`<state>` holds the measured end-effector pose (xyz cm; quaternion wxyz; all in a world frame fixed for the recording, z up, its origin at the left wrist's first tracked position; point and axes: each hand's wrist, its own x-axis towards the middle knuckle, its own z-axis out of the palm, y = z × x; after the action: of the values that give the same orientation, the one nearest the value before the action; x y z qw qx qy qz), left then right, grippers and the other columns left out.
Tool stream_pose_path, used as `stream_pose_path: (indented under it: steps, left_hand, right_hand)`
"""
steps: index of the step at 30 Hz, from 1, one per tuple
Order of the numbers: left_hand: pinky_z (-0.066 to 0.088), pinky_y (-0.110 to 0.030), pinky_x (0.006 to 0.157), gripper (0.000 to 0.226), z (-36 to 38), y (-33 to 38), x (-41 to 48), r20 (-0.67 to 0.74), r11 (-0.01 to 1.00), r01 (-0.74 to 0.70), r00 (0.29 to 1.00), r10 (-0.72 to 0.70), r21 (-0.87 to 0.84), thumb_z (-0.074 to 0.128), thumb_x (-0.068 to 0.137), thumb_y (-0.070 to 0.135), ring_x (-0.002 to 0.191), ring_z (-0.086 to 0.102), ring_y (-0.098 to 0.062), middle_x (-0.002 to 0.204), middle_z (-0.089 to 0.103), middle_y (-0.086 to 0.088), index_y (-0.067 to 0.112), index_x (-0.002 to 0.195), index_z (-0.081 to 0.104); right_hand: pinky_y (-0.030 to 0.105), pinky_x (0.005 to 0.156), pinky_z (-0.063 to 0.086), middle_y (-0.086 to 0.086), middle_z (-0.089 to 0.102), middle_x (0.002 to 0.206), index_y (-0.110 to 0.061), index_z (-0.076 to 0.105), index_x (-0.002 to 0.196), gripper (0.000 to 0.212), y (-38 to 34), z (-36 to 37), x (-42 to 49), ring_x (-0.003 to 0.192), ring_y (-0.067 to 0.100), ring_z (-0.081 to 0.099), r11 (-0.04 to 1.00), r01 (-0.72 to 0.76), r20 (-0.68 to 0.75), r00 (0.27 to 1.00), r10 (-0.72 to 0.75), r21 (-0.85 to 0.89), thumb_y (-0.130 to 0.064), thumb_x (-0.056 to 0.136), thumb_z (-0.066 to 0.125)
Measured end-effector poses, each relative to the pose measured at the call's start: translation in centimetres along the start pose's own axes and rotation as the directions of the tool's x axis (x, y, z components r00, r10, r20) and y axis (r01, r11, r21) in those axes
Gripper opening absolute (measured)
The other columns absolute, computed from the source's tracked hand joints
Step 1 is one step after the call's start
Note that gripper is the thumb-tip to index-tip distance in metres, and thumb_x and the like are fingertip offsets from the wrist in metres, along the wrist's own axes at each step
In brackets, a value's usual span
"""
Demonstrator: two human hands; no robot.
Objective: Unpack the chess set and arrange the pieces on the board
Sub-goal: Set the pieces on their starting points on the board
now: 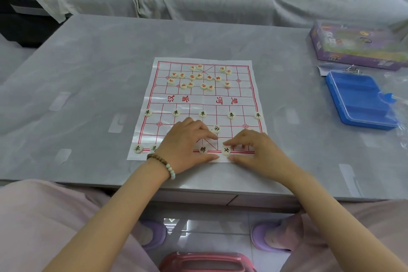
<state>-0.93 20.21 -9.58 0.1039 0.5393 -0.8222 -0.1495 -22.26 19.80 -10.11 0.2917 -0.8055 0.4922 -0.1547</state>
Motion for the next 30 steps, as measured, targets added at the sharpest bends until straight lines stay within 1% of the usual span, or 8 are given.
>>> stream_pose_path:
  steps: [5, 8, 11, 14, 16, 20, 25, 30]
  left_hand:
    - [0.024, -0.019, 0.082, 0.047, -0.2, -1.5, -1.2, -0.018, 1.000, 0.029, 0.999, -0.029, -0.002, 0.061, 0.073, 0.059, 0.102, 0.038, -0.004, 0.114, 0.054, 0.016, 0.039, 0.116, 0.057]
    - [0.024, -0.020, 0.083, 0.046, -0.1, -1.8, -1.5, -0.024, 1.000, 0.019, 1.000, -0.020, -0.023, 0.062, 0.073, 0.059, 0.102, 0.041, -0.006, 0.113, 0.056, 0.016, 0.038, 0.113, 0.059]
    - [0.022, -0.019, 0.083, 0.043, 0.0, -1.7, -1.5, 0.002, 1.000, 0.012, 1.000, -0.012, 0.001, 0.060, 0.074, 0.060, 0.103, 0.040, -0.005, 0.114, 0.056, 0.018, 0.039, 0.112, 0.059]
    - [0.021, -0.019, 0.082, 0.041, -0.1, -1.6, -1.3, 0.025, 1.000, 0.021, 0.999, -0.022, 0.023, 0.056, 0.077, 0.060, 0.105, 0.039, -0.005, 0.115, 0.055, 0.020, 0.041, 0.113, 0.058]
    - [0.021, -0.019, 0.081, 0.040, -0.1, -1.6, -1.3, 0.033, 0.999, 0.029, 0.999, -0.030, 0.024, 0.055, 0.078, 0.059, 0.106, 0.038, -0.004, 0.116, 0.054, 0.019, 0.041, 0.114, 0.058]
    - [0.021, -0.020, 0.080, 0.037, -0.1, -1.5, -1.2, 0.030, 0.999, 0.033, 0.999, -0.033, 0.013, 0.056, 0.080, 0.056, 0.106, 0.039, -0.006, 0.115, 0.055, 0.018, 0.040, 0.113, 0.059]
    - [0.021, -0.020, 0.078, 0.036, 0.0, -1.8, -1.2, 0.023, 0.999, 0.037, 0.999, -0.037, 0.010, 0.057, 0.081, 0.054, 0.105, 0.039, -0.006, 0.116, 0.055, 0.018, 0.039, 0.113, 0.059]
    - [0.021, -0.020, 0.078, 0.033, 0.1, -1.8, -1.1, -0.002, 0.999, 0.035, 0.999, -0.035, -0.013, 0.059, 0.080, 0.052, 0.104, 0.040, -0.007, 0.114, 0.057, 0.017, 0.037, 0.109, 0.062]
  right_hand:
    - [0.031, 0.087, 0.043, -0.011, 0.060, 0.090, -0.031, 0.068, 0.096, 0.020, -0.7, 0.5, 1.0, 0.083, 0.007, 0.053, 0.995, -0.015, -0.020, 1.000, 0.013, -0.102, -0.040, 0.078, 0.070]
    - [0.026, 0.087, 0.038, -0.013, 0.058, 0.089, -0.030, 0.062, 0.095, 0.031, -1.1, 0.9, 1.1, 0.082, 0.006, 0.050, 0.981, -0.027, -0.054, 0.998, 0.017, -0.192, -0.052, 0.074, 0.068]
    - [0.023, 0.085, 0.038, -0.017, 0.055, 0.090, -0.034, 0.061, 0.105, 0.039, -0.9, 0.4, 1.0, 0.082, 0.002, 0.048, 0.992, -0.021, -0.001, 1.000, 0.021, -0.122, -0.054, 0.072, 0.069]
    - [0.025, 0.086, 0.042, -0.014, 0.059, 0.092, -0.034, 0.067, 0.100, 0.026, -0.5, -0.1, 1.0, 0.086, 0.002, 0.050, 0.999, -0.006, 0.047, 0.999, 0.008, -0.047, -0.038, 0.075, 0.073]
    - [0.026, 0.084, 0.044, -0.012, 0.060, 0.092, -0.032, 0.068, 0.095, 0.020, -0.6, 0.1, 1.1, 0.086, 0.004, 0.052, 0.999, -0.014, 0.031, 0.999, 0.015, -0.032, -0.034, 0.076, 0.073]
    - [0.027, 0.079, 0.043, -0.012, 0.059, 0.084, -0.032, 0.064, 0.087, 0.021, -0.9, 1.3, 1.3, 0.078, 0.005, 0.050, 0.997, -0.010, -0.049, 0.999, 0.006, -0.075, -0.041, 0.073, 0.075]
    - [0.025, 0.082, 0.045, -0.015, 0.061, 0.091, -0.035, 0.064, 0.095, 0.024, -0.7, 1.0, 1.1, 0.084, 0.005, 0.053, 0.999, -0.026, -0.020, 0.999, 0.025, -0.031, -0.043, 0.075, 0.072]
    - [0.028, 0.083, 0.045, -0.019, 0.059, 0.086, -0.033, 0.067, 0.088, 0.015, -0.9, 1.2, 1.3, 0.083, 0.004, 0.053, 0.999, -0.035, -0.046, 0.998, 0.034, -0.020, -0.039, 0.076, 0.073]
